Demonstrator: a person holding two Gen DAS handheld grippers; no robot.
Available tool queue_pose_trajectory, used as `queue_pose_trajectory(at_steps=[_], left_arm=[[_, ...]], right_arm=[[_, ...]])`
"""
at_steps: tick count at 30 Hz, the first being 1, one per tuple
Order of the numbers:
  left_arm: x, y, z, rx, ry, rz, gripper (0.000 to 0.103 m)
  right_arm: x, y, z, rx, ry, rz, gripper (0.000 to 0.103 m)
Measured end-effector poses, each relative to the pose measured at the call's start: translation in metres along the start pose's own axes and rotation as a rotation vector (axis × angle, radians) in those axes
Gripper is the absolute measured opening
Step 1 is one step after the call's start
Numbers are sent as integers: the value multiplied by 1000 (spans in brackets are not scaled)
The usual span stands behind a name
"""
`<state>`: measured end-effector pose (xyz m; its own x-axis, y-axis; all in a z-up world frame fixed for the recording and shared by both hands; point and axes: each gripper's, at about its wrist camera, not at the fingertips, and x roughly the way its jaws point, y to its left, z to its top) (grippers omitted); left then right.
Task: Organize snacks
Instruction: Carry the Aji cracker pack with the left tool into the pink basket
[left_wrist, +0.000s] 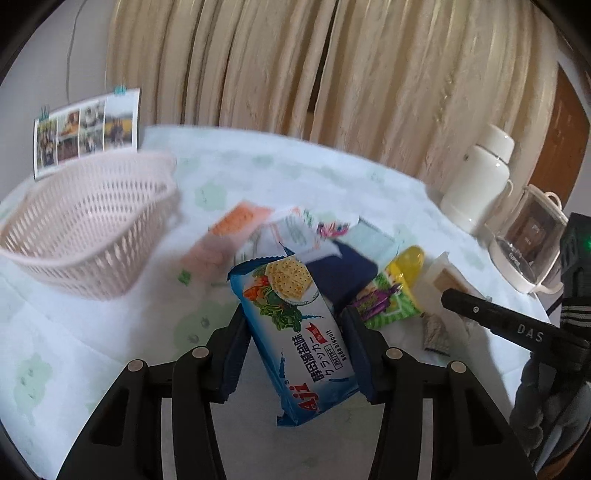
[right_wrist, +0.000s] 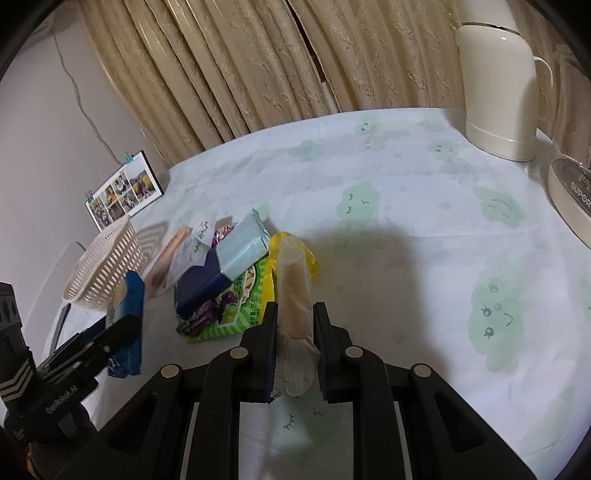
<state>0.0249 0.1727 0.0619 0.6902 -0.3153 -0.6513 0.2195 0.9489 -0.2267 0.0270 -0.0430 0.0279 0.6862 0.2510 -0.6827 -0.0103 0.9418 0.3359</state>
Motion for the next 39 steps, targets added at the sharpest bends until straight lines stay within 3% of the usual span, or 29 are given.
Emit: queue_pose_trajectory(at_steps=[10, 14, 24, 29, 32, 39], left_arm=[[-33, 35, 29, -64, -134, 48, 51], [-42, 62, 45, -100, -189, 118, 51], [-39, 122, 61, -173, -225, 250, 51], [-35, 144, 60, -237, -224, 260, 54], [-36, 151, 57, -272, -244, 266, 66], [-34, 152, 51, -258, -265, 291, 67]], right_arm=[[-3, -1, 0, -1, -15, 20, 17], [-3, -1, 0, 4, -15, 23, 17], [-2, -1, -1, 12, -17, 39, 17], [-1, -2, -1, 27, -20, 60, 17], [-3, -3, -1, 34, -28, 76, 17], [-11, 3, -1, 39, -60, 129, 17]])
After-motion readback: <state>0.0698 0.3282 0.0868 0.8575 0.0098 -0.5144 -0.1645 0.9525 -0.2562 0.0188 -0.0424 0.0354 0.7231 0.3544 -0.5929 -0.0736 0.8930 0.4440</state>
